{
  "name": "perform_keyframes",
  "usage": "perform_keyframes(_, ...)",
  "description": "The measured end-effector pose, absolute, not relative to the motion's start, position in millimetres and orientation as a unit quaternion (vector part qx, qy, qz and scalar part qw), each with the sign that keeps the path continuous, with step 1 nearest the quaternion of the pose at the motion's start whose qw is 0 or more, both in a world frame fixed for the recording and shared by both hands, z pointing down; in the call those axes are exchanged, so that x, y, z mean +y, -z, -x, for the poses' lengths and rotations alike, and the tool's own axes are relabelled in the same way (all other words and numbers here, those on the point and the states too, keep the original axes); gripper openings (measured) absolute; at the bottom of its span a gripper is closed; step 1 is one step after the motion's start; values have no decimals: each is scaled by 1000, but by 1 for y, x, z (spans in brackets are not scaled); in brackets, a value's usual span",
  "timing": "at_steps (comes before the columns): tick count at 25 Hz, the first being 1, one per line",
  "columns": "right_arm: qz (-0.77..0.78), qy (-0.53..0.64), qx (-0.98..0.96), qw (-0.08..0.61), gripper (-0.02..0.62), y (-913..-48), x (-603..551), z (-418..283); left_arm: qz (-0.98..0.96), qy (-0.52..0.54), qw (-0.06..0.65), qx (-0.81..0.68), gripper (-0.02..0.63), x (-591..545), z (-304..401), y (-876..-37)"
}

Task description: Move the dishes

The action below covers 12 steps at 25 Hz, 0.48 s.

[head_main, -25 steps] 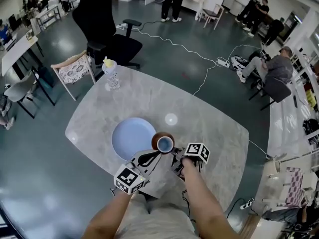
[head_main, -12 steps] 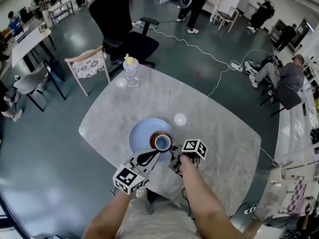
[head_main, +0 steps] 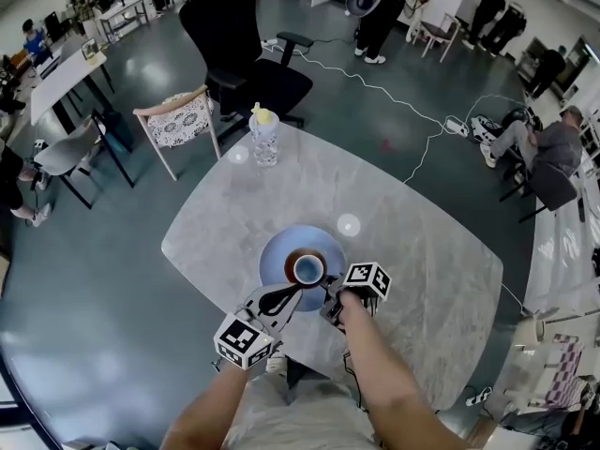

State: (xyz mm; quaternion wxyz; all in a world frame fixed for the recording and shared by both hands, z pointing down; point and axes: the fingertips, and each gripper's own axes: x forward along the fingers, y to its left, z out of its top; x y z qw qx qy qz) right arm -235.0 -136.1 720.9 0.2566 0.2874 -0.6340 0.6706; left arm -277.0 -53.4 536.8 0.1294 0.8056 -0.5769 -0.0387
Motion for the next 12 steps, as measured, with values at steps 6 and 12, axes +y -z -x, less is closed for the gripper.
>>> perform_keyframes(6, -287, -664, -641, 255, 32, -720, -136, 240, -805, 39, 129, -577, 21, -50, 282, -537)
perform_keyframes(12, -292, -664, -644, 242, 51, -711, -140, 238, -806, 40, 129, -576, 21, -52, 281, -531)
